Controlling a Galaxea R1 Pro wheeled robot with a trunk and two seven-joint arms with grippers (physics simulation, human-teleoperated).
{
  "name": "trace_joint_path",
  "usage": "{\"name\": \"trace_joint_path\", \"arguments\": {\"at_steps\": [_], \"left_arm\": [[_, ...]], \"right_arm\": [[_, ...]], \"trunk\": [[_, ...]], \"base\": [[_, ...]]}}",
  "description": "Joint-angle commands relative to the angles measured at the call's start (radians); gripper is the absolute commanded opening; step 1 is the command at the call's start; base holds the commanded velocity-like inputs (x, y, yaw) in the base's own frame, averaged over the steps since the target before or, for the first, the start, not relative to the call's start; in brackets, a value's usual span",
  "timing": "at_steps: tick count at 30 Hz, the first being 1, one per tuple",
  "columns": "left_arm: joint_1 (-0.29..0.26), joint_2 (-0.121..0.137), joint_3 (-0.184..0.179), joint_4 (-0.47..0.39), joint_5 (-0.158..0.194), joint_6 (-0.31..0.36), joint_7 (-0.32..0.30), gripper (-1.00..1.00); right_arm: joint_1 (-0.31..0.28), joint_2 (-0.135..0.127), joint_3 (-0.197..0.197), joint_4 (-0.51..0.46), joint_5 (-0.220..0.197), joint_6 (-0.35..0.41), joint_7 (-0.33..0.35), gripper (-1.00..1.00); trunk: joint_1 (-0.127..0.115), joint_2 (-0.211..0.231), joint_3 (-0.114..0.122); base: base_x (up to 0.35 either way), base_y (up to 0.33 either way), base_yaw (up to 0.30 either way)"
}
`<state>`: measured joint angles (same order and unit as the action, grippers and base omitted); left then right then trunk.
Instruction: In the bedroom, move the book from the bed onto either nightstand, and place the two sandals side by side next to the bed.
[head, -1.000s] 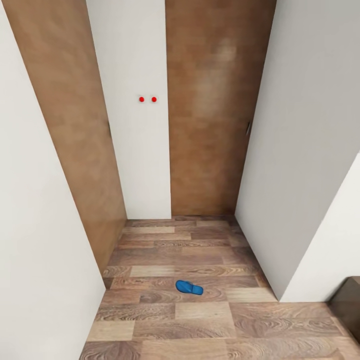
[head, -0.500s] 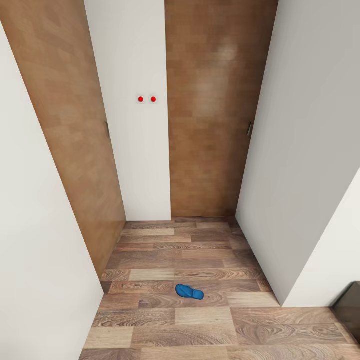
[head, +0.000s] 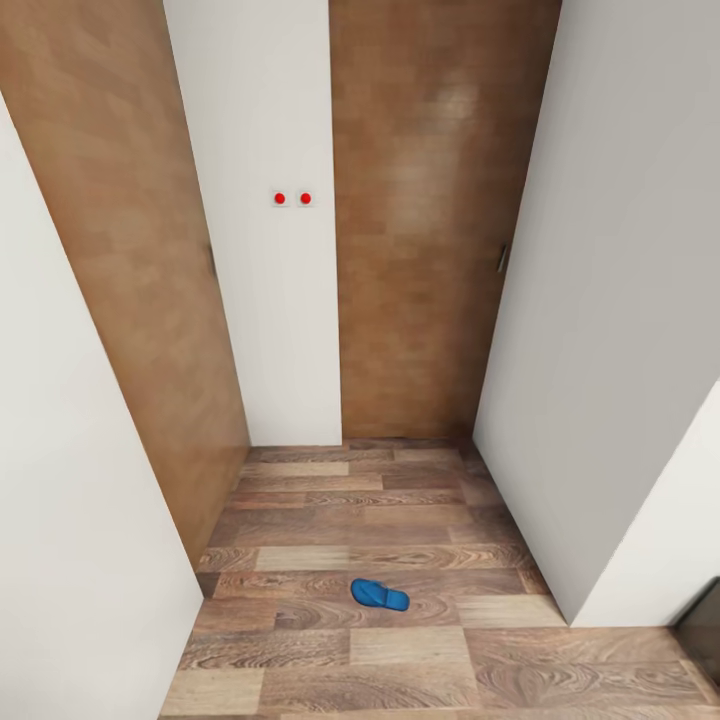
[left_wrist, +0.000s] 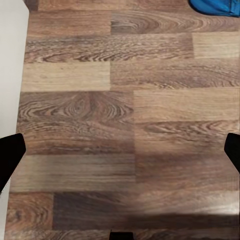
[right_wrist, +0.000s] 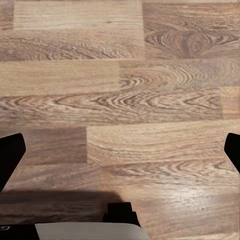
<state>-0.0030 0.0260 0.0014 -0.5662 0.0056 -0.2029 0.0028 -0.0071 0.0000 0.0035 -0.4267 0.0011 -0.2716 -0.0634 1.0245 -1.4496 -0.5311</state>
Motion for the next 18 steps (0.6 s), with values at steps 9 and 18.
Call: {"name": "trace_joint_path", "arguments": {"at_steps": [9,18], "left_arm": [[0.0,0.0,0.0,0.0,0.001,-0.003,0.0,1.0],[0.0,0.0,0.0,0.001,0.001,-0.003,0.0,1.0]], "right_arm": [[-0.001,0.0,0.0,0.002,-0.001,-0.003,-0.003,1.0],[-0.001,0.0,0.0,0.002,0.0,-0.003,-0.003,1.0]], "trunk": [[0.0,0.0,-0.001],[0.0,0.0,0.001]], "base": [[0.317,0.0,0.0],[0.245,0.0,-0.073]]}}
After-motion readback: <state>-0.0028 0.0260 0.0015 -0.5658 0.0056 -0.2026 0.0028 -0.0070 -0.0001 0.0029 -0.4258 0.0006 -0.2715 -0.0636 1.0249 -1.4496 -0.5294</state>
